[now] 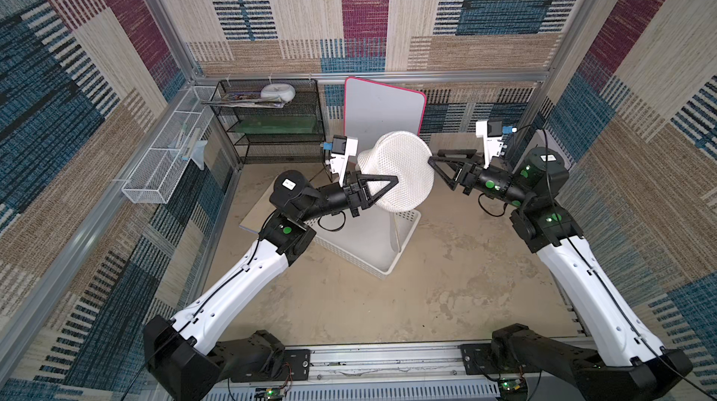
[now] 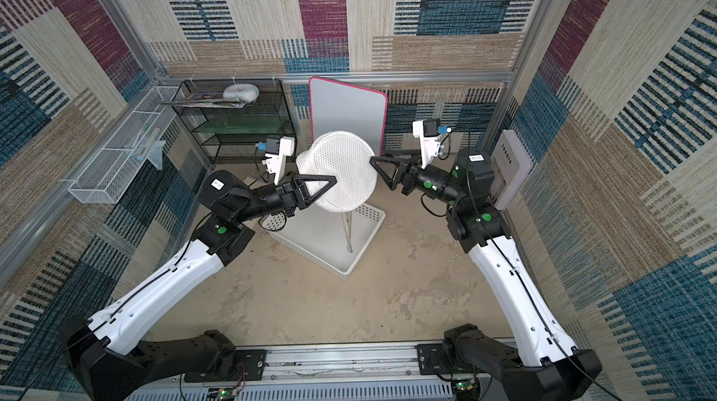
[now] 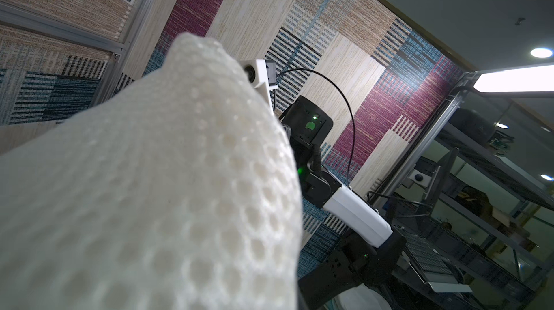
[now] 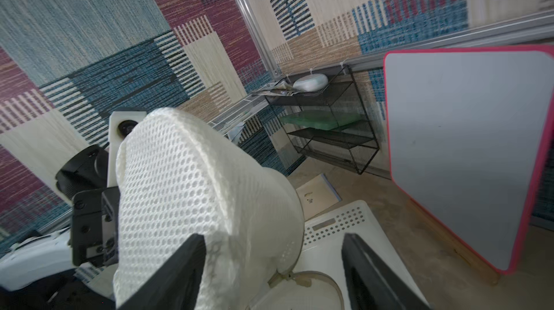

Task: Turn the laundry bag inside out
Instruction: Turn over the laundry bag.

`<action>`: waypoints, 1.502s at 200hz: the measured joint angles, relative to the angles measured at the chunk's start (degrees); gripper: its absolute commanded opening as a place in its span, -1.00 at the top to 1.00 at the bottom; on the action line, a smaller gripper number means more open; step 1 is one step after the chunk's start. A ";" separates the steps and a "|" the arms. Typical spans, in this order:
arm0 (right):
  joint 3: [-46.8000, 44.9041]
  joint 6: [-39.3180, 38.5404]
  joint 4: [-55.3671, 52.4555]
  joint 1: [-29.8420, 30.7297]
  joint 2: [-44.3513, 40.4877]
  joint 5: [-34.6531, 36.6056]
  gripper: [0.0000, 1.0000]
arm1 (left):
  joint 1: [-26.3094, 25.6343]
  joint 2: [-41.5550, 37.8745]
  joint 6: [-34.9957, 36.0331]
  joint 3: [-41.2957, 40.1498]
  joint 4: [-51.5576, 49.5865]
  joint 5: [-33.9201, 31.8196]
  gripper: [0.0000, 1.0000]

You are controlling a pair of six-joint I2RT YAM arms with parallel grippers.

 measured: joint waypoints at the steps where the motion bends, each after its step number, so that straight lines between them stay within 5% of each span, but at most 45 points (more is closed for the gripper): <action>1: -0.07 0.13 0.04 -0.04 0.02 -0.35 -0.47 | 0.02 0.07 -0.07 0.04 0.04 0.09 1.00; 27: -1.57 3.61 2.29 -0.48 0.42 -9.51 -0.24 | 0.04 2.38 -2.34 1.40 0.44 2.08 1.00; 50: -2.47 6.25 5.38 -0.48 0.68 -14.29 0.44 | 0.04 4.81 -4.35 3.08 0.83 4.15 1.00; 67: -2.75 7.78 7.61 -0.48 0.85 -15.80 1.00 | 0.11 6.36 -4.42 4.20 0.70 4.72 0.41; 114: -2.60 8.68 8.98 -1.27 1.03 -16.85 1.00 | 3.54 4.92 -4.20 0.79 -2.36 5.29 -0.09; 161: -2.49 9.16 8.90 -3.87 2.16 -16.55 1.00 | 9.90 -1.40 -3.32 -7.02 -4.72 0.87 -0.07; 215: 0.22 6.75 4.31 -3.82 2.89 -11.78 1.00 | 9.81 -4.15 0.39 -4.83 -9.35 -1.44 0.16; 258: 1.79 6.03 -1.49 -2.93 5.31 -1.05 1.00 | -1.25 -9.77 17.66 2.36 -22.71 -11.87 0.17; 300: 9.84 8.52 -7.13 0.20 13.09 -1.33 1.00 | -7.02 -10.12 42.49 5.97 -35.12 -23.15 0.15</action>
